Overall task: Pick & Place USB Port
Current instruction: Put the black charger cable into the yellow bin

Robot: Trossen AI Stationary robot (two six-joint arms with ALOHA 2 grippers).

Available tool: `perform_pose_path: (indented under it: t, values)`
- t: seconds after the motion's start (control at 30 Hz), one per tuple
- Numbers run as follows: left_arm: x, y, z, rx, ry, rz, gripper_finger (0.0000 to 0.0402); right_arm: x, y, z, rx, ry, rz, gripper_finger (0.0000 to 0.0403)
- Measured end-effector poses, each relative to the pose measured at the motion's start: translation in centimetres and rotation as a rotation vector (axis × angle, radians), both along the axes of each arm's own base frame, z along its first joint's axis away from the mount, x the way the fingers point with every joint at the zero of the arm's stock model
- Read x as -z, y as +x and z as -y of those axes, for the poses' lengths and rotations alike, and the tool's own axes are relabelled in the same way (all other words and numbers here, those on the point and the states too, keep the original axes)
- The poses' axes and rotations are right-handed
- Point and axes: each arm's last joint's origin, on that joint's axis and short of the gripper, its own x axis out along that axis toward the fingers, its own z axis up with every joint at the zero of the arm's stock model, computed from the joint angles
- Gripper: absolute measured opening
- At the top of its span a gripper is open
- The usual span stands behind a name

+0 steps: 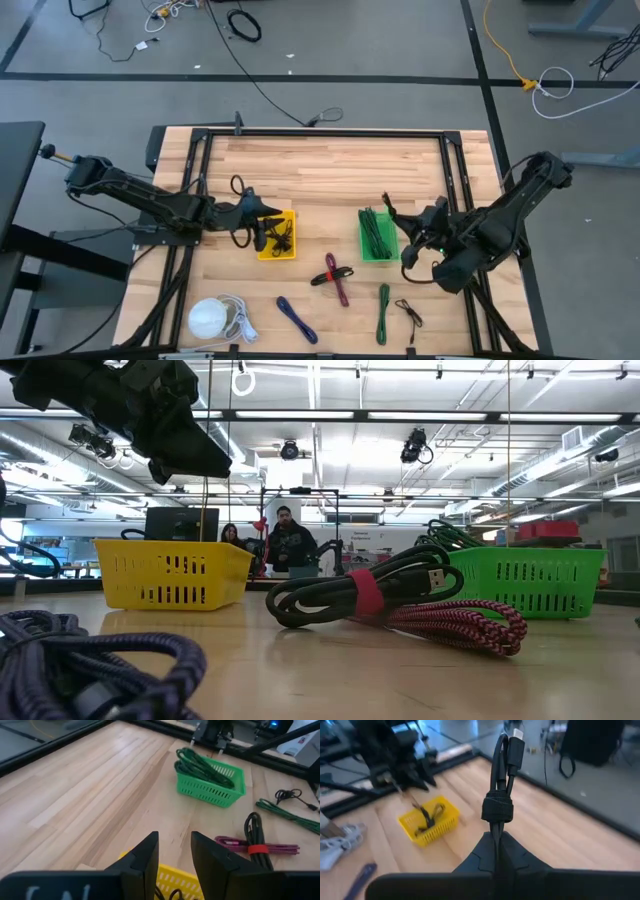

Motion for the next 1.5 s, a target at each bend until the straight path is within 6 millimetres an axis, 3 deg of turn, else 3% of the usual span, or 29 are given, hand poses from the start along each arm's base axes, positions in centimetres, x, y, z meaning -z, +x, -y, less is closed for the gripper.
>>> perform_pose_path:
  t: [0.27,0.47,1.0,1.37,1.5]
  values:
    - [-2.0,0.5,1.3,0.167,0.069,0.181,0.0115,-4.0,3.1,-0.1,-0.159,-0.102,0.084,0.0001]
    - [-3.9,0.6,1.8,0.231,0.138,0.361,0.0115,-4.8,5.4,-0.4,-0.258,-0.175,0.125,0.0001]
    - [-6.0,0.9,2.2,0.324,0.219,0.621,0.0115,-2.7,11.3,0.6,-0.388,-0.199,0.118,0.0001]
    - [-3.9,3.7,2.1,0.268,0.241,0.668,0.0115,-2.2,13.2,1.1,-0.439,-0.198,0.161,0.0001]
    - [-4.5,4.9,2.6,0.321,0.238,0.705,0.0115,-1.5,13.8,1.1,-0.440,-0.198,0.140,0.0001]
